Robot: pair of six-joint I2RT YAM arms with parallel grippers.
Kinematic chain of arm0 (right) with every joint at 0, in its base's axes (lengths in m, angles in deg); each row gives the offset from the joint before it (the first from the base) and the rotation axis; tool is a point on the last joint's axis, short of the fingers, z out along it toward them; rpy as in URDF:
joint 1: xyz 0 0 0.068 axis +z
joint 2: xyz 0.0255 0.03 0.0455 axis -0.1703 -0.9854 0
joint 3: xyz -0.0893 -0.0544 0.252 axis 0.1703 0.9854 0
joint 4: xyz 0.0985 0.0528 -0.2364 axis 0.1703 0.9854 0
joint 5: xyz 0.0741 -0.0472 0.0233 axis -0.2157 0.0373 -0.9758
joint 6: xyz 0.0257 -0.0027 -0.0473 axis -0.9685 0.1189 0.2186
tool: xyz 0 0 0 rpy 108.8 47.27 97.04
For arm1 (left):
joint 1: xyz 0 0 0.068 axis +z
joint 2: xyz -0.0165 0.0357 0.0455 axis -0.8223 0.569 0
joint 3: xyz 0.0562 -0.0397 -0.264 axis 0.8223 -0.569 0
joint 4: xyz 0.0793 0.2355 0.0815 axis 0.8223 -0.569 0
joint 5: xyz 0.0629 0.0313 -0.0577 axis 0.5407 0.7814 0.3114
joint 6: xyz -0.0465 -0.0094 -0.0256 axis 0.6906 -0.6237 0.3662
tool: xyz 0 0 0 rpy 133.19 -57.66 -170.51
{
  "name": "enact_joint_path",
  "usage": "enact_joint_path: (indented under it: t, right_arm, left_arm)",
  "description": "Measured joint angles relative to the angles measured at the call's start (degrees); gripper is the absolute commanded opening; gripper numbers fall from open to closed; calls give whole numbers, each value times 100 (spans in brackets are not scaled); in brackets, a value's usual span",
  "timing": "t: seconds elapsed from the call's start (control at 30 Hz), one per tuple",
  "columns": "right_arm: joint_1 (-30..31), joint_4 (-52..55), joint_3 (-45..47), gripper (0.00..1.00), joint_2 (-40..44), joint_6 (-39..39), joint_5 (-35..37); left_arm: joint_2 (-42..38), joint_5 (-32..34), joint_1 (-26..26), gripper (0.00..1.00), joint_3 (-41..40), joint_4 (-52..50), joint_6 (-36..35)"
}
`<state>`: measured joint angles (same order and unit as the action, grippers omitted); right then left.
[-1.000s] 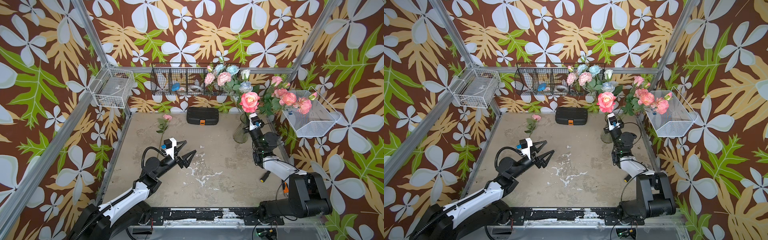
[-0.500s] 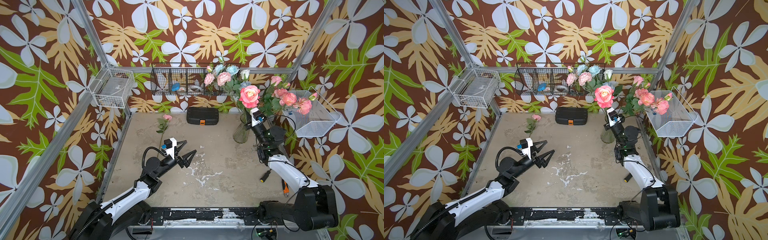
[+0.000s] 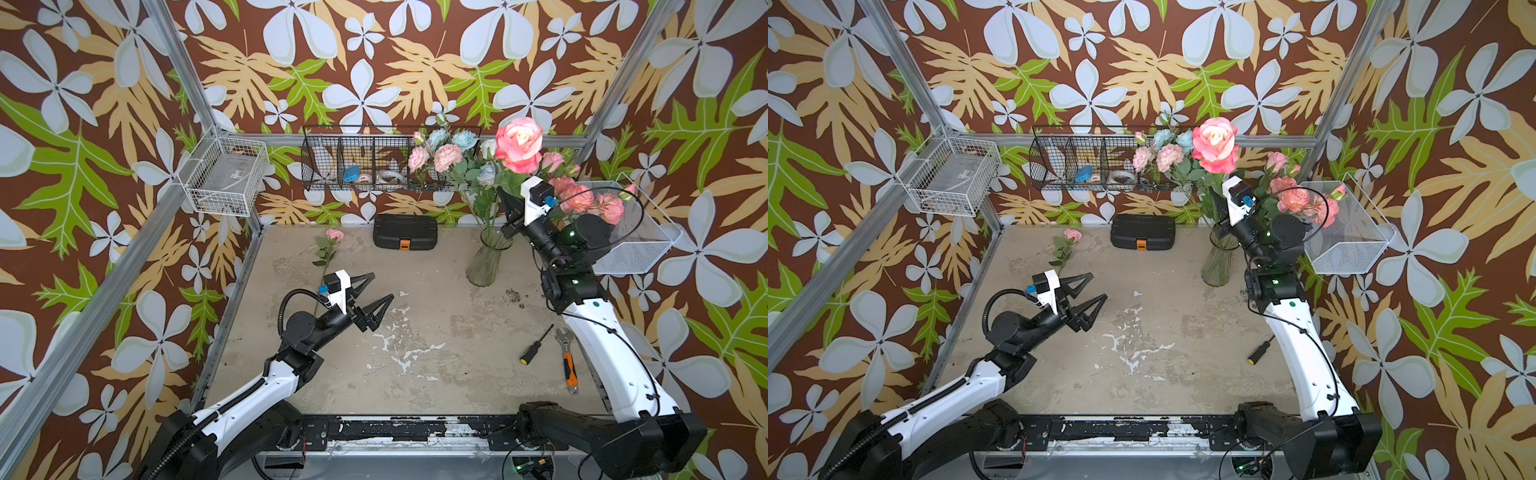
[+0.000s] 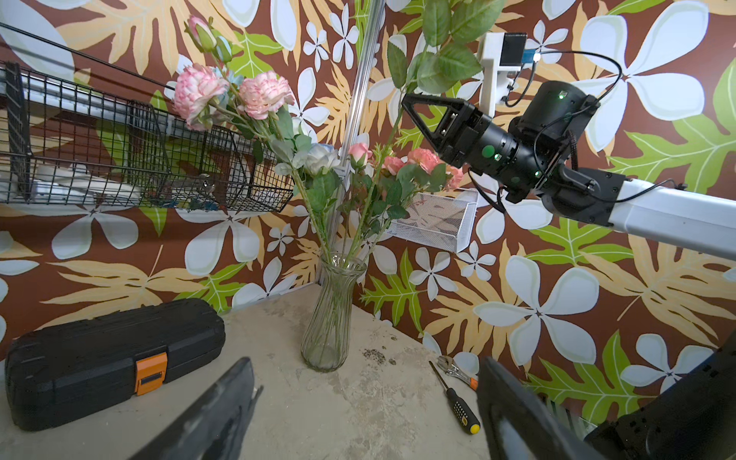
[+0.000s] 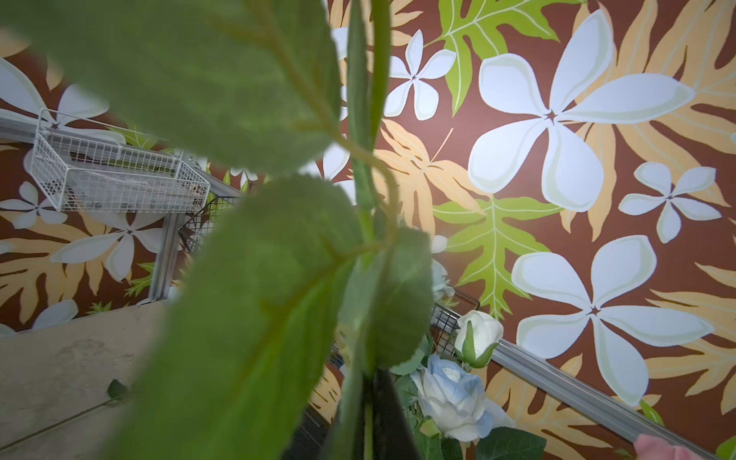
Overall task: Pick out pink flowers from the vase
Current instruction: Place the flower at the center of the board.
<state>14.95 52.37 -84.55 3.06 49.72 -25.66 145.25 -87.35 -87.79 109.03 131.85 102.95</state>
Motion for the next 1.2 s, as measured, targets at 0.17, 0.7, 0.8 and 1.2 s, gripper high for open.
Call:
enact_joint_path:
  t: [0.17, 0.7, 0.8, 1.2]
  right_arm:
    - [0, 778, -850, 0, -170, -374, -503]
    - [1366, 597, -238, 0, -876, -2323, -1873]
    - [1703, 595, -328, 0, -1123, -2542, -1969]
    - [2337, 247, -297, 0, -1482, -3034, -2404]
  left_arm:
    - [-50, -142, 0, 89, 101, -20, -2]
    - [0, -905, 0, 93, 415, -323, -195]
    - [284, -1029, 0, 93, 496, -339, -199]
    - [1244, -1233, -11, 62, 769, -170, -170]
